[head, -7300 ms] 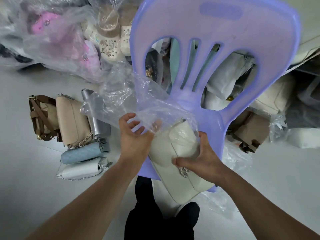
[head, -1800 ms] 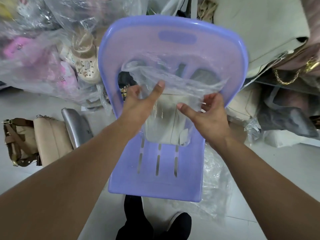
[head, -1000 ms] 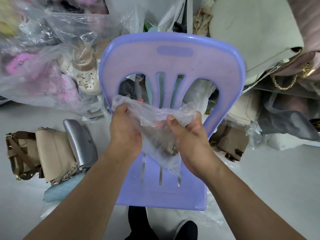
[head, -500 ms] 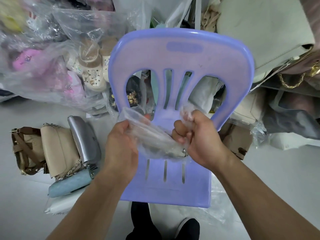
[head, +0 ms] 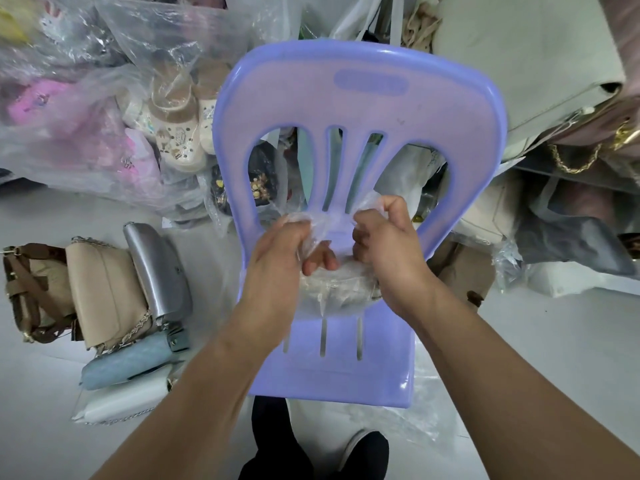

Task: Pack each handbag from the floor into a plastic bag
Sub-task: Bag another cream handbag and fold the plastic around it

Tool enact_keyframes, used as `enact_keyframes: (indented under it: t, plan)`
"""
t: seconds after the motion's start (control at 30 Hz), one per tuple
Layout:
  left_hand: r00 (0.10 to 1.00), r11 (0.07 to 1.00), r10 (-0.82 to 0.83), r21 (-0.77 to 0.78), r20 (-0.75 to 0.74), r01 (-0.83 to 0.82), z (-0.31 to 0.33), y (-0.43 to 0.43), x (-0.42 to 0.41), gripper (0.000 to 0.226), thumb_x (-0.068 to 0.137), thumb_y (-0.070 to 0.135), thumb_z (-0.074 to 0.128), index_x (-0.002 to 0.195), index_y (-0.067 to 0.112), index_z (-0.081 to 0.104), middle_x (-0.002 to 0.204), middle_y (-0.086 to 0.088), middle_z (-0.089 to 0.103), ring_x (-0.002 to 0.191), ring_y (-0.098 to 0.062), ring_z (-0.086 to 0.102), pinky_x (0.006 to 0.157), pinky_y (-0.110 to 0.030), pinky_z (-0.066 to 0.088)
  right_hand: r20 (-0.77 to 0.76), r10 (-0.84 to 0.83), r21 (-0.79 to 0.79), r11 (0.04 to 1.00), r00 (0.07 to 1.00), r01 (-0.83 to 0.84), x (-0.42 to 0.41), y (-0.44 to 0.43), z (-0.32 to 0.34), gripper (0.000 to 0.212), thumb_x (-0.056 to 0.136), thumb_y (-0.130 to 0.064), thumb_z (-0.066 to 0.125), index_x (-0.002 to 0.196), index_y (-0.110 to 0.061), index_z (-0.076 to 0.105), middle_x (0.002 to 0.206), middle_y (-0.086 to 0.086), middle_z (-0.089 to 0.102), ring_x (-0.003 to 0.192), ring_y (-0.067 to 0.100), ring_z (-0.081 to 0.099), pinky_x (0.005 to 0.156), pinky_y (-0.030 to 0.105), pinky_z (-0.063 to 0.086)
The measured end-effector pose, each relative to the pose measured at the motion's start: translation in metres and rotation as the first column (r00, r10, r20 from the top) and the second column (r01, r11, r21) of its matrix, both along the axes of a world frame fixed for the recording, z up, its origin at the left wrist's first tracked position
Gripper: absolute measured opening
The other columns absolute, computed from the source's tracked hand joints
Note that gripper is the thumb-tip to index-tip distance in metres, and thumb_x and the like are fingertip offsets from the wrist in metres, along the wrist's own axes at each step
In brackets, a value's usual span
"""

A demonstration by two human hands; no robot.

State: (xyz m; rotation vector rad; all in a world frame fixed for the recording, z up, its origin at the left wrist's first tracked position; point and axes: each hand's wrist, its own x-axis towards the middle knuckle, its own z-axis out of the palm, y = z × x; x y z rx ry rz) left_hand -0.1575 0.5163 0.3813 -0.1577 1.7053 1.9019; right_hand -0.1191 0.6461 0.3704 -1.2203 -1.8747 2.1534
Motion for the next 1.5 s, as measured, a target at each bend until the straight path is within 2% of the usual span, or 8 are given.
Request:
enact_keyframes:
  t: [0.13, 0.37, 0.5, 0.7, 0.97, 1.3, 1.43, 1.5]
  plan:
    - [0.998, 0.999, -0.039, -0.031, -0.039, 0.038, -0.004, 0.0, -0.001, 0.03, 0.105, 0.023, 0.047, 0.077, 0.014, 0.042, 0.053, 0.008, 0.034, 0.053, -0.013, 0.043, 0.066, -0.024, 0.042, -0.109, -0.058, -0.286, 0.958, 0.992, 0.025, 0.004, 0.001, 0.0, 0.009, 0.085, -0.012, 0.04, 0.092, -0.015, 0.045, 0.063, -0.003, 0.04, 0.057, 0.014, 0.031, 0.059, 0.028, 0.03]
    - [0.994, 0.993, -0.095, -0.073, -0.051, 0.091, -0.012, 0.0, -0.008, 0.021, 0.087, 0.032, 0.047, 0.097, 0.015, 0.054, 0.074, 0.006, 0.064, 0.075, -0.015, 0.057, 0.072, -0.029, 0.047, -0.152, 0.557, -0.053, 0.821, 0.817, -0.569, 0.003, -0.005, 0.01, 0.022, 0.081, -0.01, 0.049, 0.083, -0.022, 0.067, 0.082, -0.005, 0.061, 0.079, 0.012, 0.056, 0.08, 0.025, 0.043]
    - [0.988, 0.988, -0.143, -0.06, -0.056, 0.14, -0.019, -0.004, 0.0, 0.046, 0.077, 0.041, 0.048, 0.109, 0.009, 0.058, 0.106, -0.017, 0.064, 0.094, -0.029, 0.062, 0.082, -0.036, 0.051, -0.013, 0.654, 0.068, 0.755, 0.757, -0.652, 0.002, -0.008, 0.011, 0.045, 0.1, -0.011, 0.054, 0.063, -0.037, 0.061, 0.059, -0.021, 0.052, 0.059, -0.005, 0.05, 0.06, 0.008, 0.04]
    - [0.982, 0.984, -0.178, -0.035, -0.061, 0.176, -0.014, -0.01, -0.006, 0.035, 0.061, 0.011, 0.05, 0.096, 0.004, 0.048, 0.099, -0.006, 0.049, 0.067, -0.005, 0.059, 0.054, -0.019, 0.048, 0.147, 0.583, 0.079, 0.798, 0.799, -0.597, -0.01, -0.011, 0.004, 0.047, 0.105, -0.039, 0.046, 0.068, -0.019, 0.066, 0.056, -0.012, 0.06, 0.052, 0.002, 0.051, 0.064, 0.021, 0.038]
    - [0.961, 0.973, -0.223, -0.093, -0.164, 0.21, -0.023, -0.023, -0.008, 0.072, 0.067, 0.005, 0.07, 0.113, 0.047, 0.033, 0.123, 0.011, 0.045, 0.089, -0.02, 0.071, 0.087, -0.048, 0.058, 0.079, 0.505, 0.022, 0.861, 0.859, -0.508, -0.011, -0.015, 0.001, 0.058, 0.097, -0.046, 0.051, 0.107, 0.01, 0.065, 0.113, 0.034, 0.065, 0.112, 0.051, 0.059, 0.102, 0.061, 0.048]
    - [0.968, 0.971, -0.239, -0.041, -0.076, 0.237, -0.018, -0.025, -0.016, 0.033, 0.084, 0.009, 0.078, 0.105, 0.006, 0.054, 0.103, -0.021, 0.068, 0.086, -0.022, 0.071, 0.08, -0.027, 0.054, -0.075, 0.254, -0.14, 0.955, 0.964, -0.262, -0.002, -0.01, -0.012, 0.017, 0.106, -0.008, 0.046, 0.11, -0.024, 0.045, 0.079, 0.004, 0.062, 0.067, 0.015, 0.063, 0.068, 0.025, 0.054]
    - [0.932, 0.959, -0.247, -0.207, -0.267, 0.194, -0.021, -0.018, -0.013, 0.018, 0.089, 0.011, 0.072, 0.083, 0.023, 0.059, 0.086, -0.01, 0.071, 0.061, -0.018, 0.065, 0.064, -0.032, 0.05, -0.066, 0.265, -0.113, 0.956, 0.962, -0.271, -0.006, -0.008, -0.008, 0.023, 0.111, -0.022, 0.043, 0.108, -0.014, 0.065, 0.076, 0.0, 0.072, 0.066, 0.013, 0.064, 0.065, 0.021, 0.056]
    - [0.857, 0.936, -0.312, -0.286, -0.411, 0.203, -0.023, -0.017, -0.006, 0.027, 0.08, 0.013, 0.075, 0.082, 0.039, 0.068, 0.103, -0.002, 0.06, 0.085, -0.005, 0.066, 0.081, -0.024, 0.052, -0.037, 0.291, -0.073, 0.953, 0.956, -0.293, -0.008, -0.003, -0.008, 0.027, 0.11, -0.024, 0.044, 0.103, -0.014, 0.069, 0.088, 0.006, 0.072, 0.074, 0.017, 0.065, 0.065, 0.022, 0.056]
